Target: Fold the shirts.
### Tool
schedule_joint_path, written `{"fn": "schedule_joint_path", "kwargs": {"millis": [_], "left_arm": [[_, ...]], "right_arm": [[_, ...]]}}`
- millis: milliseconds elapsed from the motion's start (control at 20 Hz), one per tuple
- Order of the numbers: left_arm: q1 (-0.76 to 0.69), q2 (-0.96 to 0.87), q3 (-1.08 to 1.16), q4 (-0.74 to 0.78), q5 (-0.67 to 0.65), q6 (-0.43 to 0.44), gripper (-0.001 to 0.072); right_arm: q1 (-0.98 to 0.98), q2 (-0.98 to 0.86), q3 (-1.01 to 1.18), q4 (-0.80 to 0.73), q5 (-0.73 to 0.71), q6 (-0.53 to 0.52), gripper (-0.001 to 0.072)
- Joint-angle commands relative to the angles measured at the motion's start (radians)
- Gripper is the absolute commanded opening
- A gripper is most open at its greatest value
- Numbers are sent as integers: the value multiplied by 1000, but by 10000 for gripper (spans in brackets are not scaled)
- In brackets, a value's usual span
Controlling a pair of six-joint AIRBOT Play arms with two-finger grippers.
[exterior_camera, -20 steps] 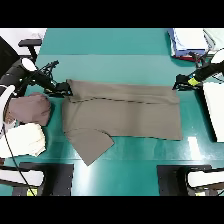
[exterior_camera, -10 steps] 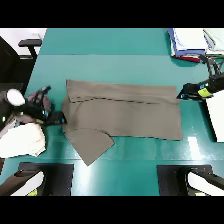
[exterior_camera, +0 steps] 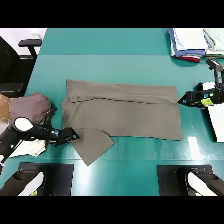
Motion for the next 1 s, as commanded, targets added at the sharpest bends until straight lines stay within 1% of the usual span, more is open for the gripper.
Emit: {"fn": "schedule_joint_path", "kwargs": {"millis": [0,50,100,150,250,350,400,450,500,650,700,750,900,950], "left_arm": [[-80,3,-28,-90,106,23,621],[-83,3,-26,-95,96,24,339],[-83,3,-21,-93,79,25,72],[-83,3,-7,-92,59,36,25],[-83,3,40,-75,17,44,25],[-83,4,94,-65,-8,51,25],[-83,4,114,-65,-14,51,25],[-83,4,132,-63,-16,51,25],[-83,4,143,-62,-14,58,25],[-83,4,147,-61,-8,58,26],[-83,4,147,-61,-9,58,26],[-83,4,147,-61,-8,58,26],[-83,4,147,-59,-8,58,26],[-83,4,147,-56,-7,58,26]], "right_arm": [[-2,14,-7,-1,9,0,388],[-11,14,-7,-1,28,0,388],[-30,14,-7,-5,54,0,388],[-57,14,-7,-8,79,0,388],[-141,14,-9,-14,138,-2,388],[-253,18,-60,-57,172,-2,389],[-309,27,-114,-69,171,-3,437],[-367,33,-181,-70,161,-3,564],[-428,31,-256,-67,146,-3,577],[-550,-12,-451,11,90,-58,567],[-566,-32,-492,48,68,-80,515],[-570,-55,-524,82,41,-91,478],[-527,-119,-553,140,-48,-97,476],[-499,-137,-544,148,-67,-97,445]]}}
